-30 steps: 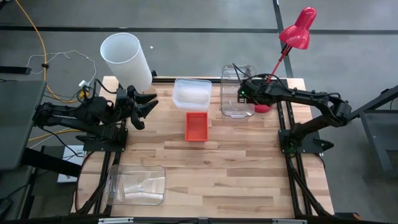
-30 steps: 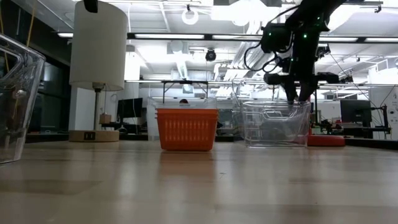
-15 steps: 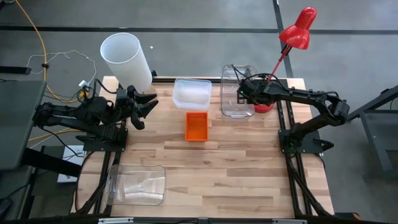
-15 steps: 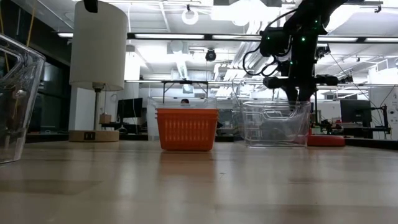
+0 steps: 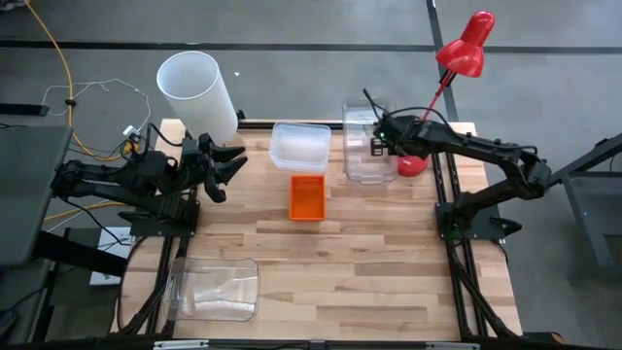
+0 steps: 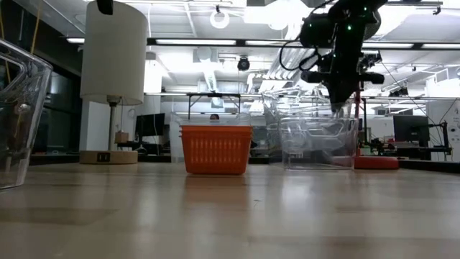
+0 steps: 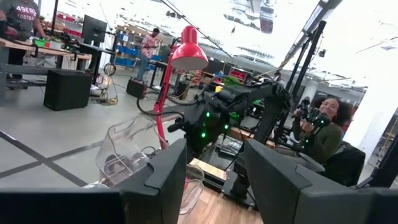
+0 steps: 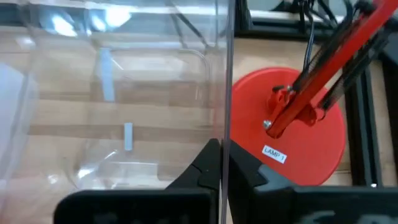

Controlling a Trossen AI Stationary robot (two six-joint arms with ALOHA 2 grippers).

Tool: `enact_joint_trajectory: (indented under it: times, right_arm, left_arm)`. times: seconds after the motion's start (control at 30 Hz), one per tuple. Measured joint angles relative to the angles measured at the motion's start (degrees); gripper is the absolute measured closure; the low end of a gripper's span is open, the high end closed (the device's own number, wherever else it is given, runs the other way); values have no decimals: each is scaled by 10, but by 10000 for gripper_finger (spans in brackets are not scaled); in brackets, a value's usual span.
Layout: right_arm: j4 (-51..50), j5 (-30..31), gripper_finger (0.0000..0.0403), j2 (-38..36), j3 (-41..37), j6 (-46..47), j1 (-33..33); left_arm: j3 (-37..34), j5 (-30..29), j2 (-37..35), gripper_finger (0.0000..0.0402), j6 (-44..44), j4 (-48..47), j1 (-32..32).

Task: Stack baskets by color
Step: Stack the bottom right transparent bin on the top transparent bin

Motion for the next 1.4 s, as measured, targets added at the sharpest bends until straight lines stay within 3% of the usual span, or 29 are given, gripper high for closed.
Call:
enact_joint_trajectory:
  times: [0.63, 0.93, 1.17, 1.4]
  right_arm:
    - [-84, -104, 402, 0, 126, -69, -13]
    - [-122, -118, 403, 0, 127, -72, -27]
    - [-120, -183, 403, 0, 116, -80, -58]
    - [-114, -205, 403, 0, 99, -78, -60]
  left_arm:
    - [0, 0, 0, 252, 0, -16, 0]
    - [0, 0, 0, 252, 0, -17, 0]
    - [0, 0, 0, 252, 0, -17, 0]
    - [0, 0, 0, 252, 10, -17, 0]
